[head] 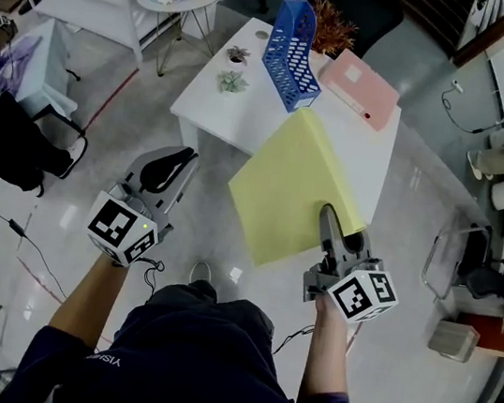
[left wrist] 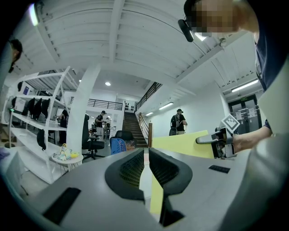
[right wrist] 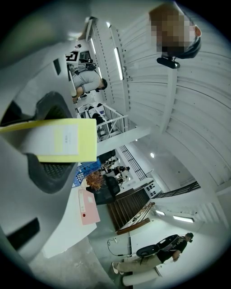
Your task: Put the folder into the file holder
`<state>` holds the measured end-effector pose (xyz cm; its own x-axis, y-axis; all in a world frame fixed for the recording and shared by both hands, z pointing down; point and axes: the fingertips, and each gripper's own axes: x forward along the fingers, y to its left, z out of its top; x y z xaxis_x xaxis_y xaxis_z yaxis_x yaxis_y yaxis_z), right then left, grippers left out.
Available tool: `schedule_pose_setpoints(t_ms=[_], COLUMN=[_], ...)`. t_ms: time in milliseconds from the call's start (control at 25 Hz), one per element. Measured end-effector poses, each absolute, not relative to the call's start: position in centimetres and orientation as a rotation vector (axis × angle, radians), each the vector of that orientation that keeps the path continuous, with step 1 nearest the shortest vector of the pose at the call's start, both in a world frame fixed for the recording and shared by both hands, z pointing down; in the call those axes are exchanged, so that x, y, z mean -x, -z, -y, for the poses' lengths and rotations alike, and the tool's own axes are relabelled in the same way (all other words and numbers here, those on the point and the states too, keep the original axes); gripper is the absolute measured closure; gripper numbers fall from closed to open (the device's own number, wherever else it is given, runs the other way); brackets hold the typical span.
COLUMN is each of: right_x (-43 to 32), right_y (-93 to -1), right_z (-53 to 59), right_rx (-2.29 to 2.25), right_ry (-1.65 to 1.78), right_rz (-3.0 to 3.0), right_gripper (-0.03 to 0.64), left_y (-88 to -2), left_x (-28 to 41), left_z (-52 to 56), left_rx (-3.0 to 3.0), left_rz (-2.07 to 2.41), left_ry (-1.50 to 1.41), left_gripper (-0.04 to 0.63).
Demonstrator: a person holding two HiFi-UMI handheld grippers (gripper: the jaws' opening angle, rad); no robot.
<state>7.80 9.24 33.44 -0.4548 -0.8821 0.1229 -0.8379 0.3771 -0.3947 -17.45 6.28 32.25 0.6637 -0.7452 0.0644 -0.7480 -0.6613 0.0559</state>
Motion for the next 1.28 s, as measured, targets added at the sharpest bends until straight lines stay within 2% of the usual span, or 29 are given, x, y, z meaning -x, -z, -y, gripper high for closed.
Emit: schedule_pose_setpoints(t_ms=[600,1280], right_x=[-8.0,-10.0], right_y=[-33.6,-35.0], right_z=[-5.6,3.7], right_rx=[1.575,1.506], right_ry=[0.616,0.669], right_rz=[-2.503,-2.538], right_gripper=[0.466,0.466], left_y=[-32.1,-33.5], left_x=[17.3,14.3], left_z=[-2.7,6.1], left_rx=[-2.813,-2.78], left_rz=[1.25,1.269], left_ry=[-0.055,-0.097], left_gripper=[0.538,0.538])
